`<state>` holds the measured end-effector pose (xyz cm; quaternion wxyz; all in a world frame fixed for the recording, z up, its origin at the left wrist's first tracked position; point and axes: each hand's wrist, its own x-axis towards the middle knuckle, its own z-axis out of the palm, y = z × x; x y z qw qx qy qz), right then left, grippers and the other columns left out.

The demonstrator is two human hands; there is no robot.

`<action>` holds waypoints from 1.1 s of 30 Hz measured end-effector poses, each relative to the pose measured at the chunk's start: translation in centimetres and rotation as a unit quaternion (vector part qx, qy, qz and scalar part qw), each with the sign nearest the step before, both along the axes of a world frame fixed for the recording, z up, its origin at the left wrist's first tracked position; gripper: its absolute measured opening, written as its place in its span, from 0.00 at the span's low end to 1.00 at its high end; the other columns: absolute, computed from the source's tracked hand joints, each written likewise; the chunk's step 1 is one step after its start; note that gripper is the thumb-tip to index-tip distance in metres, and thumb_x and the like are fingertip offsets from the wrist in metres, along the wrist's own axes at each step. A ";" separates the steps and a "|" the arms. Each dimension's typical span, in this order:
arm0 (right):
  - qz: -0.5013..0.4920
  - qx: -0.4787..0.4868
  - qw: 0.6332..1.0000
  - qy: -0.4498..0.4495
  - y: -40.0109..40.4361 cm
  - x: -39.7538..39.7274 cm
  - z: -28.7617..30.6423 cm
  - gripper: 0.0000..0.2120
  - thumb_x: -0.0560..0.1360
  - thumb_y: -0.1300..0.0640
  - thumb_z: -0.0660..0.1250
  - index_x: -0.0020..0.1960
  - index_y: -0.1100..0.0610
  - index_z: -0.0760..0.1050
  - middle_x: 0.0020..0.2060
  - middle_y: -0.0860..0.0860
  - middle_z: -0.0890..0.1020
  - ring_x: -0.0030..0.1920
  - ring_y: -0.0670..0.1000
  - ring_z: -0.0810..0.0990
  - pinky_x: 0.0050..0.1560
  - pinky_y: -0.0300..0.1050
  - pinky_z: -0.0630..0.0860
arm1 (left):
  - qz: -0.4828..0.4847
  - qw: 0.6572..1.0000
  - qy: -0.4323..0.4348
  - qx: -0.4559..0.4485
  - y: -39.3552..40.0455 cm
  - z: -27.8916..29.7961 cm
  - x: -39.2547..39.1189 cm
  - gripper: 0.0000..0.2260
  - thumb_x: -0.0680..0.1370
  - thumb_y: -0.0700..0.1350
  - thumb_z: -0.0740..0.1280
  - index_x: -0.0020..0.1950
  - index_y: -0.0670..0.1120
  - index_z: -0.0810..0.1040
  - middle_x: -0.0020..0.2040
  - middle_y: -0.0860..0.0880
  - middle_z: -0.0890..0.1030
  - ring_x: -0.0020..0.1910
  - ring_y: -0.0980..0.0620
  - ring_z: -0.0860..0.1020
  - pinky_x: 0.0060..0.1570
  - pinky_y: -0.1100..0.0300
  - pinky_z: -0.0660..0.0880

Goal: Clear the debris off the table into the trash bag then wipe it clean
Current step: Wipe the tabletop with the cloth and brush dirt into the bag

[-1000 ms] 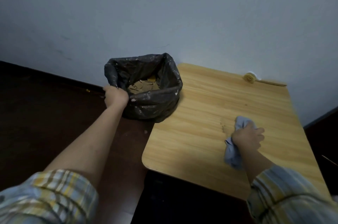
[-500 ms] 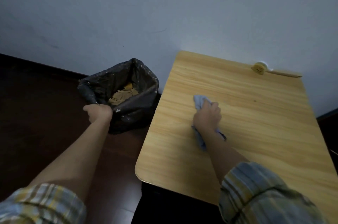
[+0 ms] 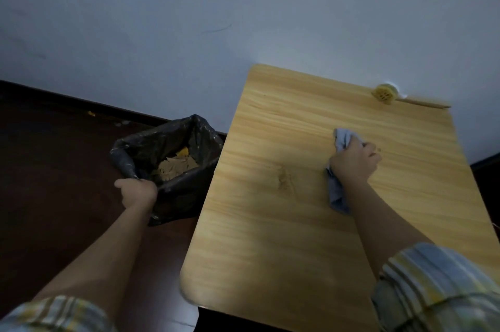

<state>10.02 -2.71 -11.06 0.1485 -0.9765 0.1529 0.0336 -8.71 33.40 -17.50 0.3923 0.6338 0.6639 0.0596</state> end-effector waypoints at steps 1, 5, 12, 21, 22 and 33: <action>0.030 -0.003 1.000 -0.003 0.9 0.8 -0.2 0.23 0.78 0.60 0.61 0.71 0.53 0.63 0.68 0.59 0.62 0.65 0.63 0.61 0.63 0.57 0.65 | -0.017 1.000 0.010 0.006 -0.1 -0.5 0.1 0.20 0.80 0.41 0.59 0.69 0.36 0.57 0.65 0.32 0.69 0.64 0.33 0.69 0.61 0.44 0.68; 0.172 0.004 0.984 -0.049 5.8 2.7 -0.9 0.21 0.79 0.57 0.59 0.72 0.52 0.65 0.66 0.59 0.64 0.62 0.63 0.64 0.60 0.56 0.66 | -0.082 0.996 0.026 0.022 -0.3 -1.8 1.0 0.16 0.81 0.41 0.58 0.65 0.36 0.59 0.61 0.33 0.72 0.60 0.33 0.72 0.52 0.46 0.69; 0.486 0.061 0.865 -0.107 9.7 3.8 -0.4 0.19 0.75 0.67 0.61 0.64 0.61 0.77 0.57 0.64 0.75 0.55 0.65 0.72 0.54 0.52 0.63 | -0.179 0.982 0.020 0.048 -0.3 -2.5 3.8 0.11 0.81 0.43 0.58 0.60 0.39 0.62 0.56 0.33 0.75 0.56 0.32 0.74 0.47 0.49 0.66; 0.155 -0.040 0.987 -0.026 10.6 14.1 -0.4 0.21 0.80 0.57 0.59 0.71 0.46 0.63 0.65 0.58 0.63 0.63 0.62 0.63 0.60 0.57 0.62 | -0.294 0.950 0.053 0.088 -1.1 -2.9 8.1 0.10 0.81 0.45 0.57 0.59 0.40 0.62 0.57 0.34 0.76 0.56 0.30 0.74 0.51 0.47 0.68; 0.164 -0.047 0.985 -0.021 11.2 14.8 -0.7 0.22 0.79 0.57 0.59 0.71 0.46 0.62 0.66 0.58 0.62 0.63 0.62 0.62 0.60 0.57 0.62 | -0.300 0.948 0.057 0.090 -1.1 -3.0 8.4 0.10 0.81 0.45 0.57 0.59 0.40 0.62 0.57 0.34 0.76 0.56 0.31 0.74 0.52 0.47 0.68; 0.502 0.024 0.864 -0.041 18.5 14.5 -1.5 0.19 0.81 0.54 0.60 0.71 0.45 0.69 0.65 0.51 0.69 0.65 0.58 0.63 0.59 0.51 0.59 | -0.319 0.940 0.042 0.111 -0.4 -2.7 9.6 0.11 0.81 0.45 0.58 0.60 0.41 0.64 0.56 0.34 0.77 0.55 0.32 0.75 0.52 0.47 0.69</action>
